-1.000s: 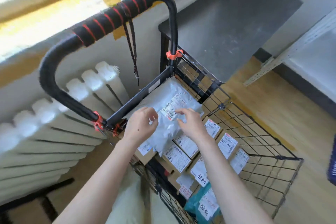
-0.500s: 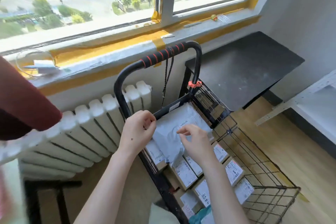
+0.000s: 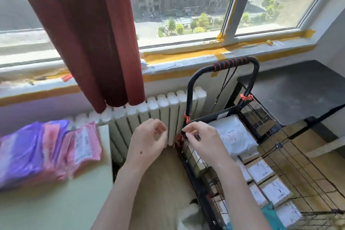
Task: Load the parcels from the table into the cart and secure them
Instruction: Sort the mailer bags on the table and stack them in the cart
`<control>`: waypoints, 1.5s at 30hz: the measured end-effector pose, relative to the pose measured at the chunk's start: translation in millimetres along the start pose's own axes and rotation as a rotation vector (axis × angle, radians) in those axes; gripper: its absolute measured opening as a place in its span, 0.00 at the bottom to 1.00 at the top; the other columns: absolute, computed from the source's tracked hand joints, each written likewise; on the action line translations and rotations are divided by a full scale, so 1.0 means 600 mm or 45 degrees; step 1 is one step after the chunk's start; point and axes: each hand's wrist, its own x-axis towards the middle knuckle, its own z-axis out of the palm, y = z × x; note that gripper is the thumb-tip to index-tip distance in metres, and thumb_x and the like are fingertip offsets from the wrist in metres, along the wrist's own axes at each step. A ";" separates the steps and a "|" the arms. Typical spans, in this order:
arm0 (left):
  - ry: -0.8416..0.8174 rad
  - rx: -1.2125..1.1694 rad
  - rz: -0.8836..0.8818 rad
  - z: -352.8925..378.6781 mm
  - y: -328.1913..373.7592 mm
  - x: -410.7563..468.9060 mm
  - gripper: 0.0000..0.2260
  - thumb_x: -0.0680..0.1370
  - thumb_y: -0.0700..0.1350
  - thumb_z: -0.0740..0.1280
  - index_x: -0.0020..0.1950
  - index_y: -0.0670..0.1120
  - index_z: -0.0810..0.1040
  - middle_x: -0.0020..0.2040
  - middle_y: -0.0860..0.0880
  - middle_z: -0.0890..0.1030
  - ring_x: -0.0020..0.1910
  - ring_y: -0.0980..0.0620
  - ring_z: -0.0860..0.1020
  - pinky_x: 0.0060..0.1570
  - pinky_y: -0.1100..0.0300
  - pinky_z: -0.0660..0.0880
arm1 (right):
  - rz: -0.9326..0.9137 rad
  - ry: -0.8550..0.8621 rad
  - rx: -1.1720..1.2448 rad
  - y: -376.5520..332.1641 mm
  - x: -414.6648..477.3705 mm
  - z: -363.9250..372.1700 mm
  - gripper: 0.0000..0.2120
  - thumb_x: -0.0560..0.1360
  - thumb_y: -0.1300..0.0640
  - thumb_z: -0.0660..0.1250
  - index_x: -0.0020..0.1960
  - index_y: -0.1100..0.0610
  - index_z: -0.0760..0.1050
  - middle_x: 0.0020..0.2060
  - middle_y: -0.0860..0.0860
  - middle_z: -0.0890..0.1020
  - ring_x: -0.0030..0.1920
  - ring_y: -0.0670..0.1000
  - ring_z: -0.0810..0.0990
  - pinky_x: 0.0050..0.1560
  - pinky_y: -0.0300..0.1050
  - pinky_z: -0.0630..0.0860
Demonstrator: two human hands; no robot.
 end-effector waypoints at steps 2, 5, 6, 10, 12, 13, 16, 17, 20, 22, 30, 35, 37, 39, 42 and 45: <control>0.070 -0.030 -0.078 -0.040 -0.015 -0.035 0.04 0.73 0.39 0.70 0.42 0.48 0.79 0.37 0.56 0.77 0.38 0.60 0.75 0.39 0.65 0.74 | -0.060 -0.045 0.023 -0.049 -0.010 0.031 0.07 0.77 0.59 0.66 0.52 0.51 0.80 0.48 0.46 0.81 0.47 0.42 0.79 0.50 0.37 0.76; 0.166 -0.047 -0.203 -0.094 -0.037 -0.090 0.05 0.73 0.38 0.70 0.42 0.48 0.79 0.37 0.56 0.77 0.38 0.60 0.75 0.38 0.68 0.72 | -0.173 -0.159 0.021 -0.121 -0.024 0.083 0.08 0.78 0.57 0.65 0.54 0.52 0.80 0.49 0.45 0.80 0.48 0.42 0.78 0.52 0.39 0.77; 0.196 -0.050 -0.240 -0.111 -0.045 -0.108 0.05 0.74 0.38 0.70 0.42 0.48 0.78 0.36 0.55 0.77 0.37 0.60 0.75 0.38 0.70 0.72 | -0.215 -0.200 0.012 -0.142 -0.028 0.100 0.08 0.78 0.57 0.65 0.55 0.51 0.79 0.49 0.45 0.80 0.48 0.42 0.78 0.53 0.39 0.76; 0.357 -0.022 -0.380 -0.173 -0.075 -0.168 0.08 0.73 0.37 0.71 0.40 0.50 0.77 0.35 0.55 0.78 0.36 0.61 0.76 0.38 0.74 0.70 | -0.351 -0.376 0.007 -0.210 -0.034 0.156 0.09 0.79 0.56 0.64 0.56 0.49 0.78 0.50 0.42 0.78 0.50 0.39 0.76 0.52 0.31 0.73; 0.442 0.003 -0.414 -0.200 -0.090 -0.193 0.10 0.73 0.37 0.72 0.39 0.51 0.76 0.34 0.56 0.77 0.35 0.61 0.76 0.37 0.75 0.69 | -0.416 -0.454 0.007 -0.240 -0.033 0.181 0.08 0.78 0.56 0.64 0.56 0.48 0.78 0.50 0.41 0.78 0.49 0.39 0.76 0.49 0.29 0.71; 0.483 0.008 -0.437 -0.210 -0.097 -0.202 0.10 0.73 0.38 0.72 0.38 0.52 0.75 0.33 0.57 0.76 0.35 0.61 0.76 0.37 0.75 0.68 | -0.448 -0.493 0.017 -0.254 -0.031 0.193 0.08 0.78 0.57 0.64 0.55 0.48 0.78 0.49 0.41 0.78 0.48 0.39 0.76 0.48 0.29 0.71; 0.612 0.021 -0.550 -0.236 -0.122 -0.224 0.08 0.72 0.41 0.73 0.37 0.49 0.76 0.33 0.57 0.76 0.35 0.60 0.75 0.35 0.73 0.68 | -0.542 -0.614 0.063 -0.294 -0.020 0.233 0.07 0.78 0.57 0.65 0.54 0.51 0.79 0.47 0.42 0.79 0.46 0.40 0.77 0.48 0.33 0.73; 0.646 0.028 -0.590 -0.244 -0.130 -0.229 0.07 0.72 0.41 0.73 0.37 0.49 0.77 0.34 0.56 0.77 0.34 0.59 0.75 0.35 0.71 0.69 | -0.571 -0.654 0.070 -0.306 -0.016 0.246 0.07 0.77 0.57 0.66 0.53 0.52 0.79 0.47 0.43 0.80 0.47 0.40 0.77 0.48 0.31 0.72; 0.743 0.041 -0.690 -0.271 -0.147 -0.242 0.08 0.72 0.40 0.72 0.37 0.50 0.77 0.36 0.54 0.79 0.35 0.58 0.76 0.37 0.70 0.70 | -0.656 -0.755 0.095 -0.343 0.000 0.287 0.07 0.77 0.60 0.66 0.53 0.53 0.80 0.47 0.44 0.81 0.49 0.41 0.78 0.46 0.25 0.69; 0.819 0.065 -0.752 -0.292 -0.154 -0.249 0.08 0.72 0.40 0.72 0.37 0.51 0.77 0.35 0.54 0.79 0.35 0.58 0.76 0.36 0.73 0.68 | -0.724 -0.818 0.099 -0.370 0.010 0.314 0.08 0.76 0.61 0.66 0.52 0.52 0.80 0.47 0.45 0.81 0.48 0.42 0.79 0.47 0.28 0.70; 1.094 0.192 -0.972 -0.365 -0.197 -0.291 0.05 0.71 0.37 0.71 0.37 0.46 0.79 0.34 0.52 0.79 0.36 0.57 0.76 0.36 0.74 0.68 | -0.851 -0.895 0.095 -0.463 0.026 0.411 0.07 0.74 0.59 0.67 0.51 0.54 0.81 0.46 0.47 0.82 0.46 0.48 0.79 0.51 0.44 0.75; 1.183 0.206 -1.070 -0.417 -0.244 -0.344 0.05 0.72 0.37 0.71 0.37 0.45 0.79 0.34 0.51 0.80 0.36 0.57 0.76 0.36 0.74 0.69 | -0.828 -0.919 0.094 -0.499 0.016 0.478 0.07 0.74 0.60 0.67 0.49 0.52 0.81 0.43 0.46 0.82 0.43 0.47 0.79 0.47 0.40 0.75; 1.213 0.225 -1.080 -0.440 -0.263 -0.367 0.04 0.72 0.37 0.70 0.37 0.44 0.80 0.34 0.51 0.80 0.36 0.57 0.76 0.36 0.73 0.69 | -0.846 -0.955 0.085 -0.515 0.010 0.502 0.06 0.74 0.59 0.68 0.49 0.51 0.81 0.42 0.44 0.81 0.42 0.45 0.78 0.42 0.30 0.71; 1.225 0.217 -1.094 -0.465 -0.286 -0.390 0.04 0.72 0.37 0.70 0.38 0.44 0.80 0.33 0.52 0.80 0.35 0.58 0.76 0.36 0.74 0.68 | -0.843 -0.965 0.058 -0.532 0.001 0.525 0.06 0.75 0.58 0.67 0.49 0.51 0.81 0.43 0.44 0.81 0.42 0.44 0.78 0.40 0.30 0.68; 1.143 0.247 -1.094 -0.505 -0.324 -0.422 0.05 0.72 0.38 0.70 0.38 0.46 0.79 0.34 0.53 0.79 0.33 0.59 0.75 0.36 0.71 0.68 | -0.730 -0.883 0.069 -0.563 -0.020 0.558 0.07 0.74 0.59 0.66 0.49 0.51 0.81 0.42 0.45 0.82 0.42 0.45 0.80 0.41 0.39 0.73; 0.992 0.275 -1.023 -0.549 -0.362 -0.447 0.06 0.73 0.39 0.69 0.38 0.48 0.78 0.35 0.53 0.79 0.34 0.58 0.75 0.36 0.70 0.69 | -0.600 -0.787 0.155 -0.595 -0.043 0.598 0.07 0.73 0.60 0.66 0.48 0.51 0.82 0.40 0.45 0.82 0.42 0.47 0.81 0.42 0.44 0.77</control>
